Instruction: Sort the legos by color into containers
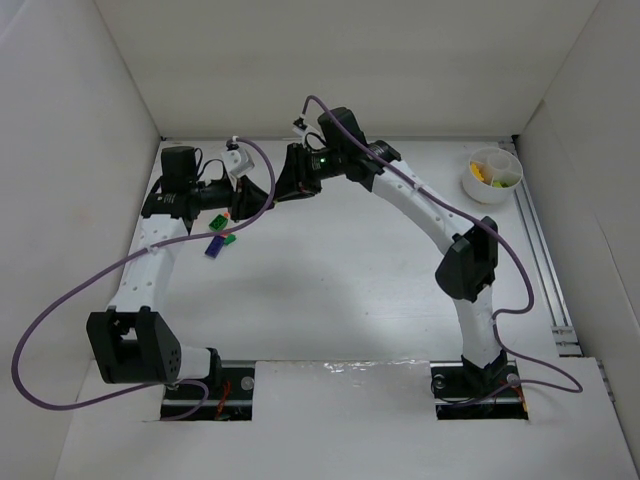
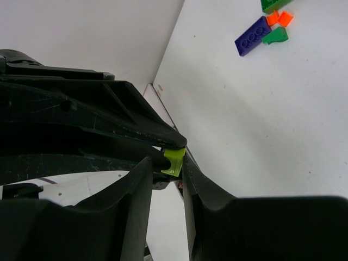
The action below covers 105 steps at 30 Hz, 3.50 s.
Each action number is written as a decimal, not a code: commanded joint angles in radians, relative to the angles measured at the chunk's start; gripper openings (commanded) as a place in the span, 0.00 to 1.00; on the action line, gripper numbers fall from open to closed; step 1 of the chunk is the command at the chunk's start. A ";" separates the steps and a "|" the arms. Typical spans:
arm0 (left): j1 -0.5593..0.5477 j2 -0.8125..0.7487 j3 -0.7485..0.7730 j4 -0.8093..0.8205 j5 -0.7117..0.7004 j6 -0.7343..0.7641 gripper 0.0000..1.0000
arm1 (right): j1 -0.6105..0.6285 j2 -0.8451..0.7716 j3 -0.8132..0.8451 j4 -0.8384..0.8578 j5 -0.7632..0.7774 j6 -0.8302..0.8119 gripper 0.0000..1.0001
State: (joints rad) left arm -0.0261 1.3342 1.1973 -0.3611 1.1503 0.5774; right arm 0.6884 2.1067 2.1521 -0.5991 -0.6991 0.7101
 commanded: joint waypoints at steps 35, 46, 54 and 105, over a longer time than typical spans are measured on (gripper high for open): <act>-0.008 0.005 0.082 0.019 0.086 0.001 0.44 | 0.022 0.055 0.061 -0.010 0.029 -0.026 0.03; -0.008 -0.016 0.059 -0.042 0.025 0.042 0.83 | -0.107 -0.046 -0.018 -0.040 0.101 -0.092 0.00; 0.024 -0.044 -0.047 0.122 -0.066 -0.201 0.99 | -0.426 -0.162 -0.150 -0.064 0.260 -0.210 0.00; -0.008 0.229 0.194 0.044 -0.385 -0.373 0.99 | -1.017 -0.070 -0.184 -0.142 0.748 -0.403 0.00</act>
State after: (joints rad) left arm -0.0269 1.5578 1.3430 -0.3195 0.7521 0.2024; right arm -0.3145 2.0430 1.9789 -0.7422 0.0250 0.3164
